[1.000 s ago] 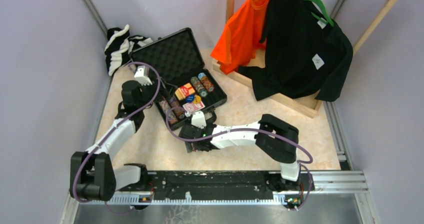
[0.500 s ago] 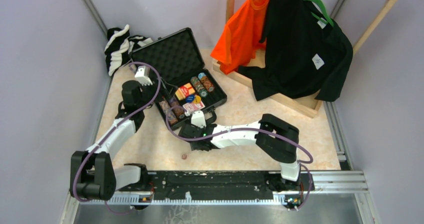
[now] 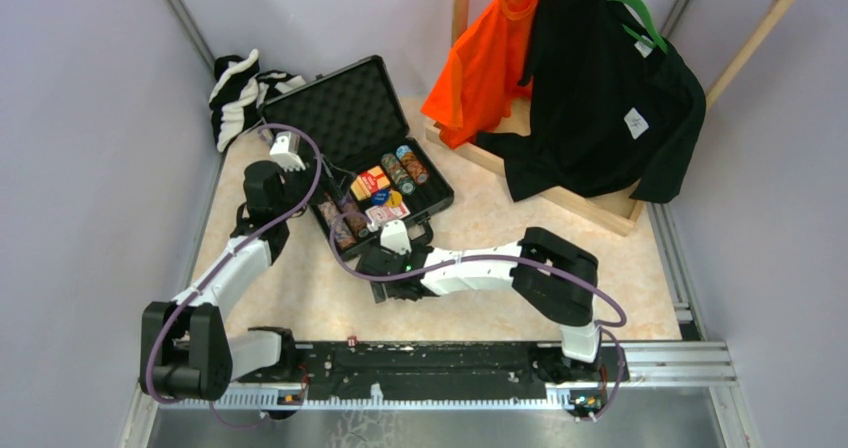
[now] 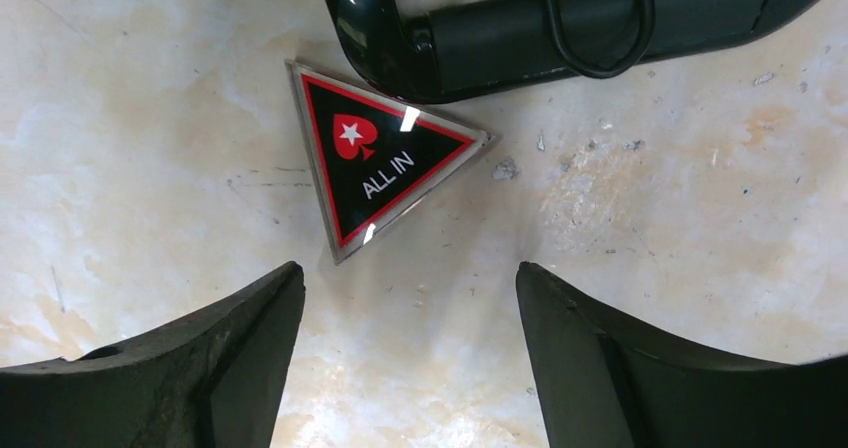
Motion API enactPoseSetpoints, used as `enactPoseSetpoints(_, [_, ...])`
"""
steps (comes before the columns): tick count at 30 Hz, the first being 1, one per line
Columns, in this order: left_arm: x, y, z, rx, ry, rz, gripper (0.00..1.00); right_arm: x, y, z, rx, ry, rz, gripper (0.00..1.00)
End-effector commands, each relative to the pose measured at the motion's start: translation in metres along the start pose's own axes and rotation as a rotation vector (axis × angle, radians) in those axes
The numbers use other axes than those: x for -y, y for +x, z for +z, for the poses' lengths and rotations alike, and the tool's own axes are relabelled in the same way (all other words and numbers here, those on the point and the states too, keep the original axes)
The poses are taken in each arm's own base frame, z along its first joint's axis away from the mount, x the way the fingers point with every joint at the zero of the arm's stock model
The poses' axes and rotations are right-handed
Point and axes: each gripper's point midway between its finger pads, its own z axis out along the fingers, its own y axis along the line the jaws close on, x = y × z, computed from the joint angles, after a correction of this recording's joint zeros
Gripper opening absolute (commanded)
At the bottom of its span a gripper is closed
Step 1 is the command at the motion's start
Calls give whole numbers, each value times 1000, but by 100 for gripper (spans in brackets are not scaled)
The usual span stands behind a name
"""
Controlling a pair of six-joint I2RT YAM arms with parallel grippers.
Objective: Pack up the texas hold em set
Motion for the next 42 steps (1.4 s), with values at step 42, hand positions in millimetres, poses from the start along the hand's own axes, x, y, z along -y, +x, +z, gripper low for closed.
enactPoseSetpoints(42, [0,-4,0,2,-9,11,97,-14,-44,37,21,-58,-54,74])
